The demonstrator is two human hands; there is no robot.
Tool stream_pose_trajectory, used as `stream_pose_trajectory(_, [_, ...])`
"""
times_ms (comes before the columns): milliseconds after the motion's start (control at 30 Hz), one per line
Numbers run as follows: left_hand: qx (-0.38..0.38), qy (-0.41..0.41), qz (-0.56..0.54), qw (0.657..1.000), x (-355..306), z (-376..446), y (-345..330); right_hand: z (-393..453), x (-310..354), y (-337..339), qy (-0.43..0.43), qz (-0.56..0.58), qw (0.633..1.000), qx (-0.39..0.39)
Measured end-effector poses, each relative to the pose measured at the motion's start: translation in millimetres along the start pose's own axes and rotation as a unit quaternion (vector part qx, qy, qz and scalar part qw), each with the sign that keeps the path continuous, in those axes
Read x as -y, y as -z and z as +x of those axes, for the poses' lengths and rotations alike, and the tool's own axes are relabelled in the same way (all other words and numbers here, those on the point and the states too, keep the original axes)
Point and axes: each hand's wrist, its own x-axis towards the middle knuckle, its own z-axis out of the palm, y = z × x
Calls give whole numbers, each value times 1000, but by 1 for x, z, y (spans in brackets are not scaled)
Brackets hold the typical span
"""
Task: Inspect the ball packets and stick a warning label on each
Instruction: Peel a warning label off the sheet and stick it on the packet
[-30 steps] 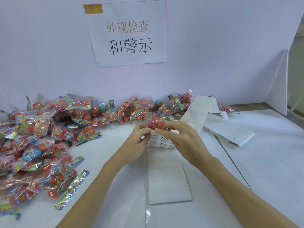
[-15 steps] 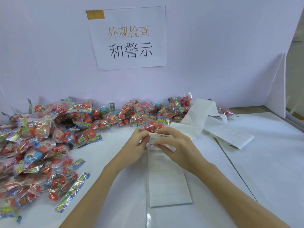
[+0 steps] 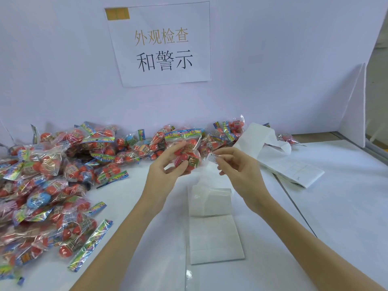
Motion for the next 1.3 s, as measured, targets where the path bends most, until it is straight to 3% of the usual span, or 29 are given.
stream_pose_trajectory(200, [33,0,-24,999,-2,-5,-12,-3,2,-6,10,-14,999,43])
stream_pose_trajectory(600, [66,-11,24,997,-2,-5,-11,-2,-4,-6,11,-76,997,32])
stream_pose_trajectory(800, [79,-5,-8,997,0,-6,-9,-3,-5,-6,15,-83,996,32])
stream_pose_trajectory(1300, [44,-13,-13,999,3,-7,-17,-6,-6,-13,22,-116,993,14])
